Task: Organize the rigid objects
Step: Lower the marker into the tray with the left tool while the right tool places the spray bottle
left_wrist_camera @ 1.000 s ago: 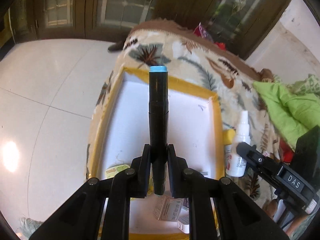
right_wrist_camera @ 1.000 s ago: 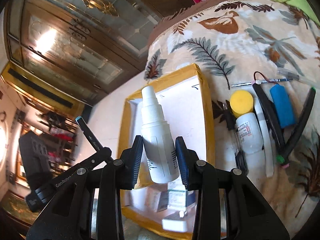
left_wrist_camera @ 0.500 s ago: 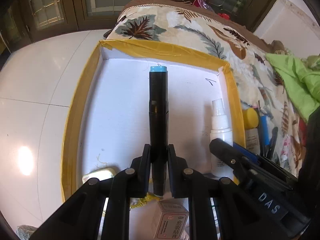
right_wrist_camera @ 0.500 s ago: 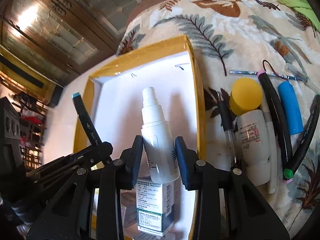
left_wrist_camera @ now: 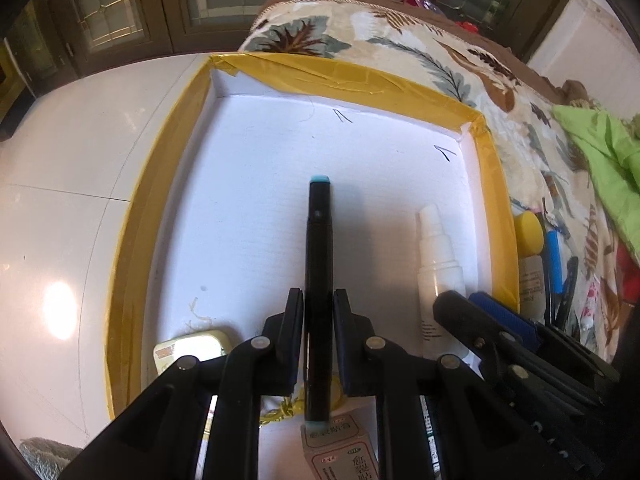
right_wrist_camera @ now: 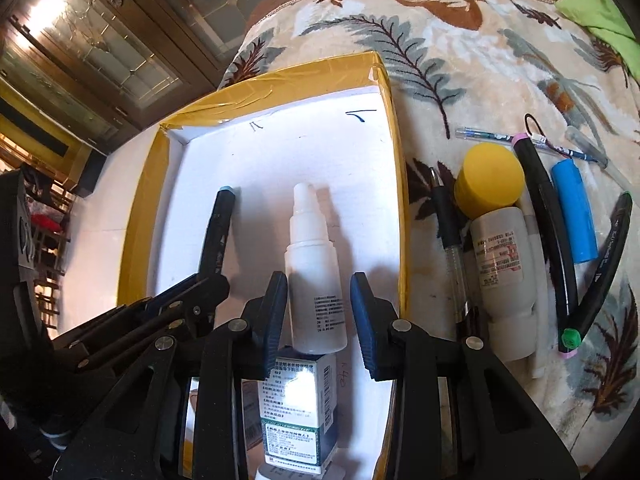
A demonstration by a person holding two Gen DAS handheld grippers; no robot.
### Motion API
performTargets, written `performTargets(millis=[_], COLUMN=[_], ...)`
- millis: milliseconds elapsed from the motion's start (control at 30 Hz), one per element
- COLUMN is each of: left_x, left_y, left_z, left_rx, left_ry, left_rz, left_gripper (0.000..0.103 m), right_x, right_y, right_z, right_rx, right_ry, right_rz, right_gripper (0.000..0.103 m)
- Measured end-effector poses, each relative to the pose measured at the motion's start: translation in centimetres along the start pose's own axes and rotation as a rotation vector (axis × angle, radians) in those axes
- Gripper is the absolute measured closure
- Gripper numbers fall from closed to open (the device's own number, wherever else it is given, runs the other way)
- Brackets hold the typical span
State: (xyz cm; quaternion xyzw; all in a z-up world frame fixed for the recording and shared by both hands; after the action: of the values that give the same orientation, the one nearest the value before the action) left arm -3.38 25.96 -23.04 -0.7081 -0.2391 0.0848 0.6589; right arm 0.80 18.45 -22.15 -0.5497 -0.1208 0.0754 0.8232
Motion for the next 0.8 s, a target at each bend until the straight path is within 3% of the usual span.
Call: performTargets(millis=[200, 367, 467, 533, 667, 800], left_x=[0.2, -0.2, -0.9, -1.6, -3.9, -6.0], left_y=[-1.0, -3.4, -5.1, -6.2, -7.7, -8.2], left_z=[-0.2, -1.2, -1.9, -2.6, -4.3, -7.2], left_rx=[0.021, 0.004, 0.007, 0.001, -0.032, -0.015], left_ry=[0.011, 0.030, 0.048, 0.066, 0.095, 0.179], left_rz=[-0.045, -0.128, -0.202, -0.241, -0.298, -0.316], left_gripper=[0.084, 0.052, 0.049, 0.049, 0.046, 0.044], right_x=[-0.2, -0.6, -1.1, -1.4, -2.6, -3.9], right_y=[-1.0, -4.1, -7.1, -9.5, -13.6, -16.8], right_z=[-0.4, -0.6, -1.4, -2.4, -5.7, -9.5], right_rx=[0.127, 0.200, 0.259, 0.287, 0.304, 0.344], right_ry=[0.046, 0.054, 0.076, 0.099, 0.168, 0.260], right_rz=[0.022, -0.017, -0.067, -0.118, -0.206, -0.266], right_gripper=[0.070, 0.068, 0.065, 0.055, 0.055, 0.055])
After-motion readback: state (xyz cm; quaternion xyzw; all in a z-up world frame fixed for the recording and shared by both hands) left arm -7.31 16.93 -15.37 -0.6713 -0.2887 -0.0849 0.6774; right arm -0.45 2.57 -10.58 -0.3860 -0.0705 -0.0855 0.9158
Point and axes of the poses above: each gripper's, at about its wrist camera, not at the fingertips, and y roughly the way its jaws point, z to its left, x to its top, the point moved 8 cm from there along y, roughly the way its jaws point, and after that the axes turned 10 degrees about z, right-handed, at the moved point
